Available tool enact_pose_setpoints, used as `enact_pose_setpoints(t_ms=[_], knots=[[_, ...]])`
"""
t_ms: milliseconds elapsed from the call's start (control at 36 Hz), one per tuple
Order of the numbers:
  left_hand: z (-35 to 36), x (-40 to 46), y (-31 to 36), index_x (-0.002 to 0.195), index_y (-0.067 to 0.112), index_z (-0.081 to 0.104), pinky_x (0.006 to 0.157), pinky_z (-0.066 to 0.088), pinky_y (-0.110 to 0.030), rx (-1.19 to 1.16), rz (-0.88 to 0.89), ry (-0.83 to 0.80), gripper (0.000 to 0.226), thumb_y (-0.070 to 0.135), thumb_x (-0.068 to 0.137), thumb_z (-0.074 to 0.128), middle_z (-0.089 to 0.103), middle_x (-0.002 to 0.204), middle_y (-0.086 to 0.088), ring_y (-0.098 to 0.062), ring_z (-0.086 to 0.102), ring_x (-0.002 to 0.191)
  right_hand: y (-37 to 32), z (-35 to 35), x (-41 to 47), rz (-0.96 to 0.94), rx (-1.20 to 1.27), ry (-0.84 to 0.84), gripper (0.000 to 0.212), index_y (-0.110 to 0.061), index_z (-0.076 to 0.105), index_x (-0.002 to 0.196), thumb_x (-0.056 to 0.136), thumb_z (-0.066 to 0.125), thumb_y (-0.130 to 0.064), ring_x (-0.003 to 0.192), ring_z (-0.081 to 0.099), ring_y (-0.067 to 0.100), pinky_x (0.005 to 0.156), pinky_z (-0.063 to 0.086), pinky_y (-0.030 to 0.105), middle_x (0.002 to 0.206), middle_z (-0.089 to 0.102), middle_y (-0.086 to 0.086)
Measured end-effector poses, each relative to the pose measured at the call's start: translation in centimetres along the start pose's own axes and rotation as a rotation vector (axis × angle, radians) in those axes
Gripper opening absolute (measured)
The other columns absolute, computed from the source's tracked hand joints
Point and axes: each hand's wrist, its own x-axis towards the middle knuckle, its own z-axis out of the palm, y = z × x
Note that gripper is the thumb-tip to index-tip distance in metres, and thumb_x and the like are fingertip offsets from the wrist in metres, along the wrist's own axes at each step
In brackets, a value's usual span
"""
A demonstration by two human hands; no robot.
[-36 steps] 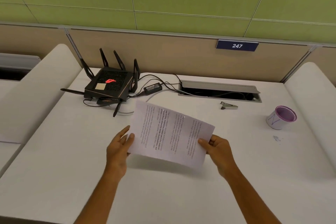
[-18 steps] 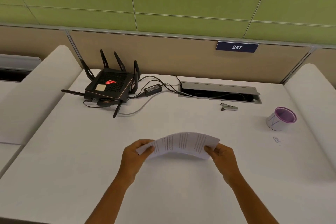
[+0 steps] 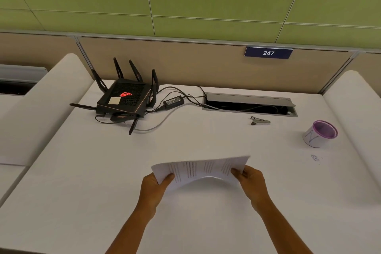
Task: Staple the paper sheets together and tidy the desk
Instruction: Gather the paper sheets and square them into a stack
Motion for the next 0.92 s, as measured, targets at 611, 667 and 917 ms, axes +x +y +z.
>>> enact_pose_setpoints(t_ms=[611,667,917], knots=[[1.6,-1.5,4.8,0.148,0.039,0.053,0.092,0.051,-0.003,0.128,0.244,-0.242,0.061,0.034,0.093,0.079,0.067,0.137,0.023,0.006,0.063,0.126,-13.2,-1.3,3.3,-0.394,-0.83,-0.402,0.016,-0.017,0.076,0.102,0.1,0.064,-0.026,0.083,0.07,0.016,0.076,0.058,0.029,0.096,0.074,-0.002],[2.9,-1.7,5.9,0.142,0.038,0.058,0.09,0.06,-0.016,0.072,0.208,-0.285,0.049,0.032,0.097,0.076,0.073,0.132,0.017,-0.003,0.071,0.119,-14.0,-0.8,3.3,-0.406,-0.912,-0.435,0.017,-0.015,0.077,0.101,0.1,0.063,-0.025,0.084,0.07,0.018,0.079,0.06,0.033,0.096,0.075,0.001],[5.8,-2.6,6.8,0.115,0.021,0.074,0.081,0.067,-0.04,-0.03,0.091,-0.248,0.021,0.035,0.107,0.06,0.083,0.102,0.0,-0.028,0.08,0.093,-15.4,-0.1,3.4,-0.39,-1.039,-0.466,0.017,-0.022,0.075,0.111,0.099,0.064,-0.026,0.093,0.068,0.018,0.089,0.061,0.039,0.106,0.072,-0.002]])
